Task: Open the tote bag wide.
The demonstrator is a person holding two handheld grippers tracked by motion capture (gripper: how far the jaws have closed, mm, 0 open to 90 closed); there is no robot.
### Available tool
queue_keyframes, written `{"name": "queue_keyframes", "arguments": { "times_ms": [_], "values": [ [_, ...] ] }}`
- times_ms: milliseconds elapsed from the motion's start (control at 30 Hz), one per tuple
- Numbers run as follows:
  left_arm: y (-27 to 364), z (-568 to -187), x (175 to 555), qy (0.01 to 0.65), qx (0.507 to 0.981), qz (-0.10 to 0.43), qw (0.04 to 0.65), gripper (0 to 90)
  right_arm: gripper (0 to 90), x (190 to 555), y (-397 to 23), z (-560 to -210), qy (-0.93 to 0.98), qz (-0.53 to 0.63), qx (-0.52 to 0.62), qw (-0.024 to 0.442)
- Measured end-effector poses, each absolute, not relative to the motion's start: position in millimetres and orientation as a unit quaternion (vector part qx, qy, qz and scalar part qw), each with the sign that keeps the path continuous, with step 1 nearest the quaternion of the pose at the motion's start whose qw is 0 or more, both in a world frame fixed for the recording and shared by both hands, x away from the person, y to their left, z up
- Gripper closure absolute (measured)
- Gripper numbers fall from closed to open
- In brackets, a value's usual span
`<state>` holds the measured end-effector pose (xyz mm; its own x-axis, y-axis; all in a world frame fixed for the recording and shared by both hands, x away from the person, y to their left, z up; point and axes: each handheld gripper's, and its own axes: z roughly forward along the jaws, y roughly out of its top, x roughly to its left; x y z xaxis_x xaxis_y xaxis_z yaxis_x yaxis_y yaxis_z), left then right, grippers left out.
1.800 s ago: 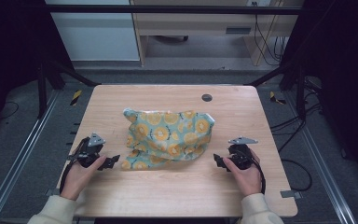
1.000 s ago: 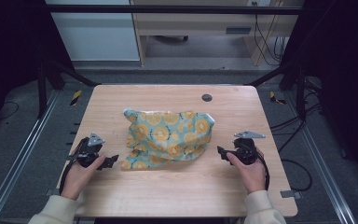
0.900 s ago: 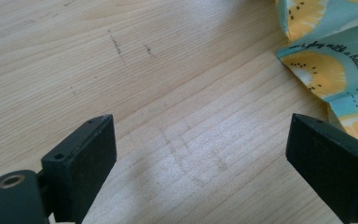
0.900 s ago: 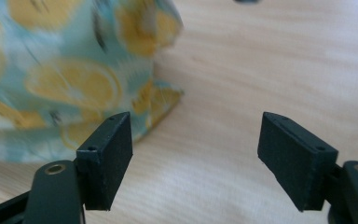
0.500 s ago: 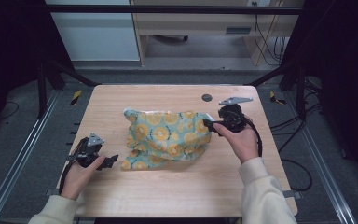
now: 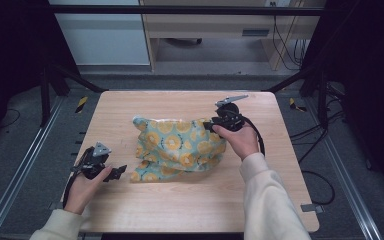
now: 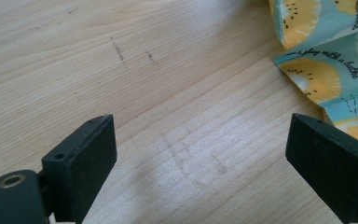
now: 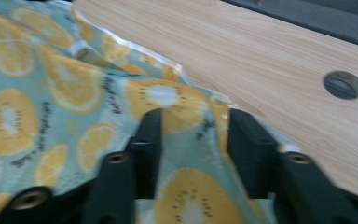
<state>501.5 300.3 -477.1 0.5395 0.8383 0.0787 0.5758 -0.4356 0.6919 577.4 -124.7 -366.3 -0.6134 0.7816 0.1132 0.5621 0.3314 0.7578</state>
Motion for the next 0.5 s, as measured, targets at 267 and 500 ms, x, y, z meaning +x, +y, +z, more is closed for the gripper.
{"name": "queue_keyframes", "arguments": {
  "times_ms": [267, 500],
  "values": [
    [300, -477, 501, 0.431, 0.821, 0.212, 0.31, 8.5, 89.8, 567, -123, -358, 0.803, 0.435, 0.388, 0.125],
    [300, -477, 502, 0.431, 0.821, 0.212, 0.308, 8.7, 90.0, 547, -121, -343, 0.803, 0.454, 0.361, 0.14]
  ]
}}
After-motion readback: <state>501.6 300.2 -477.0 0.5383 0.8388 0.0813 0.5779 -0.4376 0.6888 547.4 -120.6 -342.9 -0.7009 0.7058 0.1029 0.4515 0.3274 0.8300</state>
